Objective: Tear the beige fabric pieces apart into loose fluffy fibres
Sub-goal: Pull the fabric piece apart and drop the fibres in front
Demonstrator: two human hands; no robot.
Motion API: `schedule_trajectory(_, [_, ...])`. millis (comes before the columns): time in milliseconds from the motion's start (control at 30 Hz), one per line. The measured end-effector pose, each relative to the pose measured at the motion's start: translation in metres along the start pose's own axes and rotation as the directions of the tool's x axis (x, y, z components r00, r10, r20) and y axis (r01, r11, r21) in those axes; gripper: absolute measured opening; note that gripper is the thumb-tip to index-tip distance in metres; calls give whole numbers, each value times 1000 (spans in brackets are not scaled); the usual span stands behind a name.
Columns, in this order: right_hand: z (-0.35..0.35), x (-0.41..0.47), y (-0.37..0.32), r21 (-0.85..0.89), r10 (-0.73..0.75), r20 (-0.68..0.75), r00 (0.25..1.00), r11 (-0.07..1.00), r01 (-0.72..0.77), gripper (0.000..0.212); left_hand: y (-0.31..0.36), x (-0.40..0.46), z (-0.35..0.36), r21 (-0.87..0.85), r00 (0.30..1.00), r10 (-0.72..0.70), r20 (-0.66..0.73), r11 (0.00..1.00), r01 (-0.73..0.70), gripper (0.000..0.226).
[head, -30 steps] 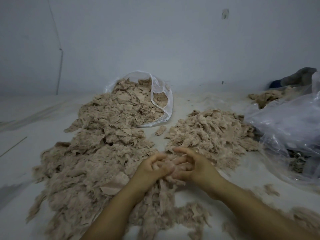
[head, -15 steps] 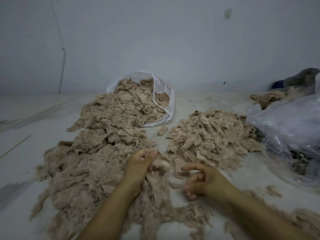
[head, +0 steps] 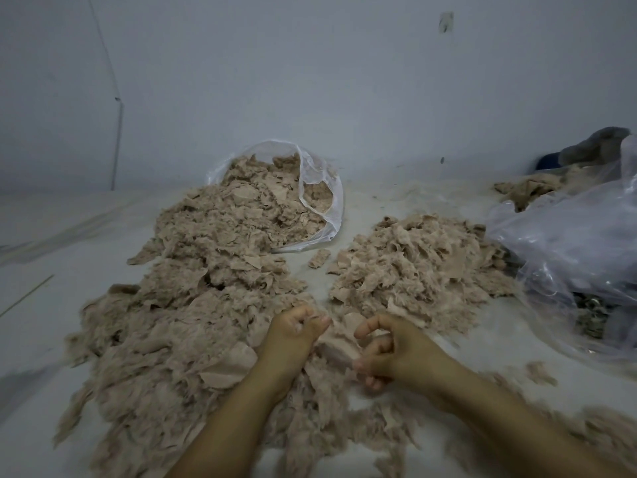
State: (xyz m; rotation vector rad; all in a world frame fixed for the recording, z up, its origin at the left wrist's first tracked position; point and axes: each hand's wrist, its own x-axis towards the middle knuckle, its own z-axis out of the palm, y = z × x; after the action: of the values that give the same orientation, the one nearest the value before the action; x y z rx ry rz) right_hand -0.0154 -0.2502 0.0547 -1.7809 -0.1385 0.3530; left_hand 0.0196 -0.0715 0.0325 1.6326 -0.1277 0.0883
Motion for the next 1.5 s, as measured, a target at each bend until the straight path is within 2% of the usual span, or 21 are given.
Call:
schedule_trajectory(100, [-8,-5,2,-117,122,97,988,987,-110,32,2,5,-7,4,995,-5,-103,1000,6,12])
schedule_trajectory(233, [-5,0,1,-37,29,-81,996,999,-32,30,5,-4,-1,84,989,92,118,991,-102,20])
schedule_trajectory(300, [1,6,-3,13,-39,-122,992,999,40,19,4,-7,4,115,979,115,167,984,-135,24])
schedule_trajectory(367, [-2,13,-10,78,-65,-204,977,994,83,4,3,-3,2,143,985,138,108,978,-153,22])
schedule_trajectory(433, [-14,22,-25,250,-59,-358,932,955,157,6,1,3,-6,237,985,170,-2,957,-165,20])
schedule_trajectory(500, [-28,30,-36,345,-24,-484,875,913,216,19,-2,7,-14,452,957,286,-56,862,-231,21])
schedule_trajectory(567, [-29,34,-32,210,-21,-520,854,966,152,26,-7,11,-21,666,926,377,17,686,-292,11])
schedule_trajectory(633, [-13,35,-15,-1,-112,-437,892,992,124,15,-14,15,-26,839,952,284,115,486,-247,20])
schedule_trajectory(700, [8,30,7,-249,-233,-234,944,953,173,14,-19,18,-30,934,989,113,101,331,-133,31])
schedule_trajectory(800, [20,20,31,-600,-333,72,940,738,307,17,-23,19,-35,951,998,49,29,306,-43,35])
schedule_trajectory(833, [17,13,35,-635,-341,116,933,697,334,17,-23,18,-35,955,999,44,13,295,-25,35])
schedule_trajectory(900, [5,-3,36,-643,-295,106,950,709,292,14,-22,19,-35,967,999,45,-5,256,-6,35])
schedule_trajectory(967, [-7,-15,27,-602,-199,26,980,779,174,15,-20,19,-33,961,996,83,-17,276,-6,32])
schedule_trajectory(1067, [-3,-12,13,-451,-146,-102,984,889,85,46,-16,18,-26,922,949,315,8,366,-129,29])
schedule_trajectory(1133, [12,-5,9,-390,-87,-98,991,920,42,56,-11,13,-21,768,894,447,6,571,-291,25])
schedule_trajectory(1200, [28,3,12,-430,-85,-43,995,901,59,45,-3,5,-18,466,929,365,59,813,-349,19])
schedule_trajectory(1233, [32,7,13,-465,-128,-51,990,881,90,35,-1,1,-19,356,946,284,155,877,-322,15])
schedule_trajectory(1267, [33,11,14,-463,-180,-88,980,878,120,27,-1,0,-19,337,943,205,261,897,-288,14])
schedule_trajectory(1333, [27,16,15,-296,-217,-196,956,943,153,22,-5,0,-22,389,907,99,409,881,-271,12])
schedule_trajectory(1433, [14,21,18,43,-153,-237,959,985,168,20,-4,3,-21,294,913,108,394,926,-237,18])
schedule_trajectory(1500, [10,22,22,124,-135,-247,960,978,170,21,-2,3,-20,226,925,122,359,951,-213,22])
